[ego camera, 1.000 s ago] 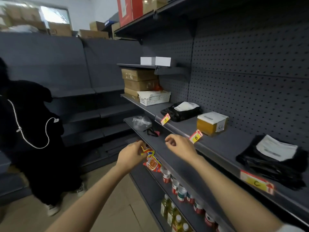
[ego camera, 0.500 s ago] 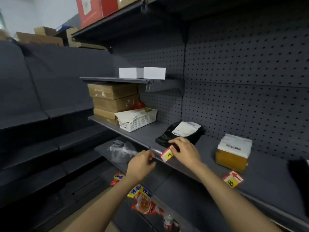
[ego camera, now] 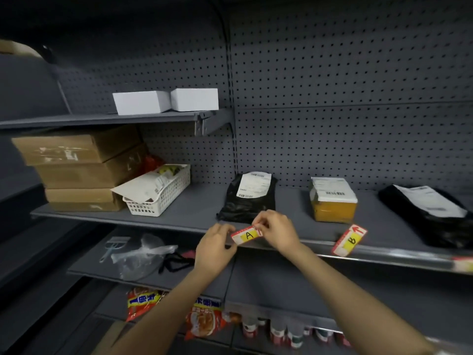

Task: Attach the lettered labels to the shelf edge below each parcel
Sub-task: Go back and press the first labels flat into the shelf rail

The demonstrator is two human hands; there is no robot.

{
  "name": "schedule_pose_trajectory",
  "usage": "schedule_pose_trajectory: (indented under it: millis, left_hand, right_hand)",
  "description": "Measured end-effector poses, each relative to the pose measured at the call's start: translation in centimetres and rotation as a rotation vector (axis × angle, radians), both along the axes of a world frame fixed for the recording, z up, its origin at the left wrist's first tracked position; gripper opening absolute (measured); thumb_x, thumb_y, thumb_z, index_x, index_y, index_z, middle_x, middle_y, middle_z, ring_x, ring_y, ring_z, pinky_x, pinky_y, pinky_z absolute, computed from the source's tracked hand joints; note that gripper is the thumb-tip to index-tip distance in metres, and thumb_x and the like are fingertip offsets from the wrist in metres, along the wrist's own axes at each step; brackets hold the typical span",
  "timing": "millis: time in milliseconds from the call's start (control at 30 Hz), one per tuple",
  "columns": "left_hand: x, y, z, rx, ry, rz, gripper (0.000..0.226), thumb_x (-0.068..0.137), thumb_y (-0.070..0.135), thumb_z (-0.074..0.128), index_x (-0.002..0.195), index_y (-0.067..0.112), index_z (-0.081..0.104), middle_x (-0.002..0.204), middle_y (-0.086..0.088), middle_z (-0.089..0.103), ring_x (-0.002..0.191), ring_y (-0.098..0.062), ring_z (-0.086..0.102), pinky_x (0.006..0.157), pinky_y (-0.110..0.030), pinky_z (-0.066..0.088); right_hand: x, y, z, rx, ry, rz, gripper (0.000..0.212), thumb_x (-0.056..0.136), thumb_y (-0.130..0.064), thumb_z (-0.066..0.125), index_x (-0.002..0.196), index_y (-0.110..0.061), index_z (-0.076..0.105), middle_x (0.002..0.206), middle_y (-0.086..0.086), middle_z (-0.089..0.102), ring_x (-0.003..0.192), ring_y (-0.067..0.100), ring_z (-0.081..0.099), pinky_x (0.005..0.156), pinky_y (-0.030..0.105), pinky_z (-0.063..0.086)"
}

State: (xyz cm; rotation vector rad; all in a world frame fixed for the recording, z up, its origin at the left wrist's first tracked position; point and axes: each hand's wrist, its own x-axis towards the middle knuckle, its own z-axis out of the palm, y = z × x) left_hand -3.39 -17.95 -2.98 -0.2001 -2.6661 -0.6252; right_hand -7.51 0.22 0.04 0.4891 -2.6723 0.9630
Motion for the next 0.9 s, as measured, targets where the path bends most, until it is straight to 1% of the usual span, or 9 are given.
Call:
schedule_pose_trajectory:
  millis: [133,233,333,467,567,633,800,900]
  left_hand:
    - [-0.4,-1.1,-0.2,0.002,0.000,-0.051,0.037,0.080,0.016,0.063,0.116,0.019,0.055,0.114,-0.003,0.058,0.108,-0.019,0.053,0.084,-0.031,0.047]
    - [-0.3,-1.6,-0.5,0.008,0.004,-0.075,0.036,0.082,0.014,0.061,0.118,0.016,0.057,0.115,-0.005,0.059,0.108,-0.021,0.054,0.088,-0.031,0.045]
    - [-0.2,-1.6,-0.9,-0.005,0.003,-0.092,0.039,0.083,0.015,0.060,0.121,0.017,0.055,0.116,-0.005,0.059,0.109,-0.022,0.054,0.092,-0.032,0.045]
    - [-0.4,-1.3,-1.0,-0.038,0.029,-0.096,0.039,0.082,0.015,0.061,0.121,0.019,0.055,0.114,-0.004,0.054,0.106,-0.021,0.052,0.092,-0.033,0.045]
    - [-0.6,-1.2,-1.0,-0.088,0.038,-0.086,0.038,0.083,0.017,0.059,0.121,0.019,0.055,0.117,-0.003,0.053,0.107,-0.021,0.051,0.093,-0.034,0.044]
    - [-0.7,-1.1,-1.0,-0.138,0.043,-0.092,0.039,0.084,0.018,0.057,0.123,0.018,0.053,0.117,-0.004,0.053,0.106,-0.022,0.052,0.093,-0.035,0.043]
    - [-0.7,1.9,-0.5,-0.139,0.112,-0.117,0.042,0.083,0.020,0.059,0.123,0.016,0.051,0.119,-0.005,0.055,0.109,-0.026,0.052,0.092,-0.038,0.041]
    - [-0.6,6.1,0.1,-0.039,0.111,-0.216,0.043,0.081,0.020,0.061,0.123,0.019,0.050,0.118,-0.004,0.057,0.108,-0.027,0.054,0.090,-0.039,0.043]
  right_hand:
    - [0.9,-1.5,-0.8,-0.058,0.013,-0.051,0.009,0.084,-0.015,0.064,0.085,-0.023,0.068,0.093,-0.004,0.068,0.087,0.016,0.063,0.078,0.033,0.052]
    - [1.6,-1.6,-1.0,0.028,0.053,-0.061,0.008,0.084,-0.016,0.065,0.086,-0.023,0.069,0.094,-0.004,0.067,0.091,0.017,0.060,0.079,0.035,0.051]
    - [1.9,-0.8,-1.4,0.124,0.096,-0.096,0.009,0.084,-0.018,0.066,0.089,-0.022,0.072,0.097,-0.002,0.062,0.096,0.015,0.054,0.082,0.032,0.049]
    - [2.5,0.1,-1.7,0.250,0.146,-0.098,0.015,0.088,-0.021,0.062,0.099,-0.024,0.071,0.103,-0.002,0.058,0.100,0.016,0.051,0.084,0.031,0.046]
    - [3.0,0.6,-2.0,0.356,0.212,-0.050,0.024,0.091,-0.025,0.056,0.113,-0.025,0.065,0.109,-0.001,0.058,0.104,0.018,0.050,0.086,0.031,0.040]
    - [3.4,0.8,-2.1,0.415,0.238,-0.038,0.027,0.092,-0.023,0.053,0.117,-0.024,0.062,0.112,0.001,0.057,0.106,0.021,0.050,0.085,0.033,0.038]
    - [4.5,2.4,-1.4,0.441,0.302,-0.038,0.030,0.088,-0.022,0.056,0.117,-0.021,0.061,0.120,0.002,0.056,0.110,0.024,0.051,0.087,0.036,0.037]
    - [5.1,5.4,-0.6,0.422,0.340,-0.103,0.027,0.086,-0.021,0.057,0.113,-0.020,0.061,0.120,0.002,0.057,0.108,0.024,0.053,0.087,0.037,0.039]
